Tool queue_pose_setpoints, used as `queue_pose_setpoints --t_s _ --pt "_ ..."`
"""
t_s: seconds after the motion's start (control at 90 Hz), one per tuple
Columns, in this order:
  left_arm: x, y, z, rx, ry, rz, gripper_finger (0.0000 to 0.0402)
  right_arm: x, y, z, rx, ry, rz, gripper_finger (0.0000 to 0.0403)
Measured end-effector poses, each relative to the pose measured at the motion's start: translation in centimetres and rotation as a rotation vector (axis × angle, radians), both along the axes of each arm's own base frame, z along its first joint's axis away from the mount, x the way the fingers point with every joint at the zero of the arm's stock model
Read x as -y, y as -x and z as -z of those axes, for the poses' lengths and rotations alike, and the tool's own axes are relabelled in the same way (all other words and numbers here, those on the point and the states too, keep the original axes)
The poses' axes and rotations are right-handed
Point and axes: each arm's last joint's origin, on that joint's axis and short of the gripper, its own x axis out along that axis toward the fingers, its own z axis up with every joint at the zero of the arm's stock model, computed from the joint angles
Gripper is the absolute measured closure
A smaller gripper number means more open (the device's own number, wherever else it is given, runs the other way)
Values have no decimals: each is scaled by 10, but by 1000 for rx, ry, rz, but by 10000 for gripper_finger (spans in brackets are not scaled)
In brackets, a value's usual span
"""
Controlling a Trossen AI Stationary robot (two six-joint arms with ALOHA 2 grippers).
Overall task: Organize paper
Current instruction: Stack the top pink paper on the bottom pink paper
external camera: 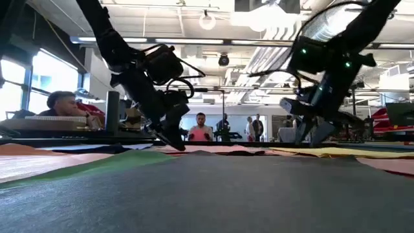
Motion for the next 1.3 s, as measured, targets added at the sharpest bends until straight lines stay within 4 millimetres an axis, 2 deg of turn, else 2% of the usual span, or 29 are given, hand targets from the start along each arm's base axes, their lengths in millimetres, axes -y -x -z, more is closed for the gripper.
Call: queue_pose_setpoints --t_s 0.178,0.333,0.489,0.644,0.833,0.978,1.178,1.3 --pt "2 2 -21 52 -27 22 402 2 -22 -24 87 -40 -169 226" --pt "5 4 -34 91 -12 81 402 4 -40 -39 253 -66 -243 226" --pt "7 1 -27 91 68 195 402 14 -50 -25 310 -181 -239 226" --pt "7 1 -10 29 86 230 402 26 -51 2 251 -268 -171 226" --pt "7 -2 2 1 92 249 402 33 -59 18 294 -345 -182 226" --pt "7 -3 4 -6 84 261 402 35 -66 21 296 -369 -188 226" --pt "7 -3 4 -5 79 261 402 38 -78 8 334 -396 -231 226" --pt "7 -3 4 -6 80 263 402 39 -82 -2 267 -423 -235 226"
